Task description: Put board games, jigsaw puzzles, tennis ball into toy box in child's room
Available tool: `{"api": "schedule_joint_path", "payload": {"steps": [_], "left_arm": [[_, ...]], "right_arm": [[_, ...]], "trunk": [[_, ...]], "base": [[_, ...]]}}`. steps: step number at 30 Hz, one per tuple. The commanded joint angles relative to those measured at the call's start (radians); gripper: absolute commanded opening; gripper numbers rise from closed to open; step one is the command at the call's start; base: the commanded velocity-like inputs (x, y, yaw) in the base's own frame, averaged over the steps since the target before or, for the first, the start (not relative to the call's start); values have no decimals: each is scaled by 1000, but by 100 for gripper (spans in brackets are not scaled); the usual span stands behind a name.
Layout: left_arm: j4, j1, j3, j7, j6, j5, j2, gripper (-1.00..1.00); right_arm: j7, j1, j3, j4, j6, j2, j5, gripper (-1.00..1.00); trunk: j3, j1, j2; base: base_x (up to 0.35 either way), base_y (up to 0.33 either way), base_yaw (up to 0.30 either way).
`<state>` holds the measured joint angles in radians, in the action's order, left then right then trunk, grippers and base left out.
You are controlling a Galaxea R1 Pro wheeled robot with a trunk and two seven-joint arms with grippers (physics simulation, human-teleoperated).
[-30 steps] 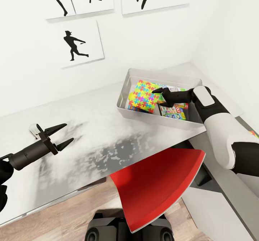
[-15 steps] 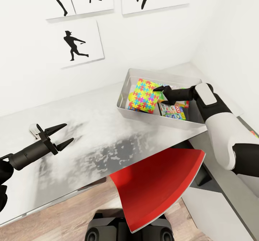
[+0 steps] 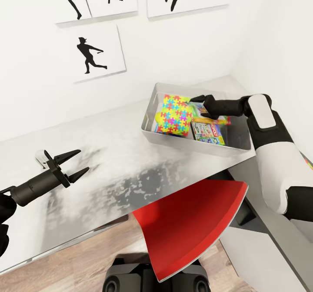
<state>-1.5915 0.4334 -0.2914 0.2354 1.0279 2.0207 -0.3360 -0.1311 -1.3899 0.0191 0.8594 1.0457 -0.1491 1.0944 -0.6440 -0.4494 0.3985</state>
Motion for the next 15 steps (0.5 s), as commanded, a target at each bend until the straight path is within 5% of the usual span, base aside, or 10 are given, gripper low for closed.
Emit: {"api": "schedule_joint_path", "payload": {"steps": [1, 11, 15], "left_arm": [[-1, 1, 0, 11, 3, 10, 0, 100], [-4, 12, 29, 17, 3, -14, -1, 100], [-8, 19, 49, 14, 3, -48, 0, 100]], "right_arm": [[-11, 12, 1, 40, 1, -5, 20, 100], [-15, 152, -6, 392, 1, -58, 60, 100], [-16, 224, -6, 533, 1, -117, 67, 100]], "trunk": [[-1, -1, 2], [-1, -1, 2], [-1, -1, 2]], "base": [[0, 0, 0], [0, 0, 0], [0, 0, 0]]}}
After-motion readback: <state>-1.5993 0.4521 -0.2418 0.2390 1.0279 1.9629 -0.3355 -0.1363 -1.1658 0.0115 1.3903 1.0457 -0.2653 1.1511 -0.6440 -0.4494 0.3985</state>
